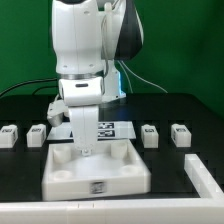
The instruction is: Assemble one leg
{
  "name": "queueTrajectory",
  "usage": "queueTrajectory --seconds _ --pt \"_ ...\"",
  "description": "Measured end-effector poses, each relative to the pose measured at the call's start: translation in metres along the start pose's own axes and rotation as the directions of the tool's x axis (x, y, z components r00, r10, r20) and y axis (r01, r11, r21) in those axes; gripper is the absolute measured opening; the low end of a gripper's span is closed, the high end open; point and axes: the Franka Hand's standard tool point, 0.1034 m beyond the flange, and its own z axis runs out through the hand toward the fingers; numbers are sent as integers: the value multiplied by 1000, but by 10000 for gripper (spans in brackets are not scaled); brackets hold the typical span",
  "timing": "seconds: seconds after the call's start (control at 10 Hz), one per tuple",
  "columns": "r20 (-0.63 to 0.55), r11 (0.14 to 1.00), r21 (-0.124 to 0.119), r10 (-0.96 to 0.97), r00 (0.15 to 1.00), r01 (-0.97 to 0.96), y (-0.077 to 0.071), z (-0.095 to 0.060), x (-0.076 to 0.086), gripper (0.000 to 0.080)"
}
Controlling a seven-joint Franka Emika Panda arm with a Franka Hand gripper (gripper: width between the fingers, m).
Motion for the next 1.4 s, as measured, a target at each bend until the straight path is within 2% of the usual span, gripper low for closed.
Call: queueTrajectory --seconds 0.6,1.0,1.4 --pt "-1 1000 0 13 1000 -13 1 0 2 57" --pt "-19 998 2 57 998 -57 26 0 55 57" --pt "-39 999 -17 50 998 -50 48 2 84 57"
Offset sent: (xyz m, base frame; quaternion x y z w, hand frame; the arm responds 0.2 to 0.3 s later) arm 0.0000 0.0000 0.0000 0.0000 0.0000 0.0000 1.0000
